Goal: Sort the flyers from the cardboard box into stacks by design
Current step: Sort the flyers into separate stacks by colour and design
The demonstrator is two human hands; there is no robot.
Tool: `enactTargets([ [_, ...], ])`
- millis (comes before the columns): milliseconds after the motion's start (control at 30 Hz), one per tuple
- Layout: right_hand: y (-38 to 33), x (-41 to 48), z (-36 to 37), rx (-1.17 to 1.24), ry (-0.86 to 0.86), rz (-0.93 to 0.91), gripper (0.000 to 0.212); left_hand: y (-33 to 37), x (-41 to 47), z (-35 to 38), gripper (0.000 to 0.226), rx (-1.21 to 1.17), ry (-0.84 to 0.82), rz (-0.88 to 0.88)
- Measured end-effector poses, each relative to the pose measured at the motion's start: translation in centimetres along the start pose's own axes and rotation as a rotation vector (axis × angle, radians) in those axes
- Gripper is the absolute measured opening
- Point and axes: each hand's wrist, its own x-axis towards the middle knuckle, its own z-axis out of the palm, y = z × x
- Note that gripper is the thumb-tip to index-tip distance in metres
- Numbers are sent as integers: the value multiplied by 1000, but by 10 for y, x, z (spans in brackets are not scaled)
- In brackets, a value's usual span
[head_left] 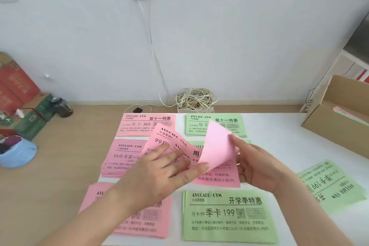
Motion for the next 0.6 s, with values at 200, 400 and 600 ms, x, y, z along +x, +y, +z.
enactTargets([
  [200, 5, 28, 67, -5, -63, 64, 52, -42, -54, 0, 47, -33, -21, -5],
  [400, 28, 40, 109, -386, 83, 1, 34, -69, -100, 15, 47, -102, 0, -84],
  [600, 39, 36, 128, -425, 182, -79, 17, -90, -149, 43, 32, -408, 205, -519],
])
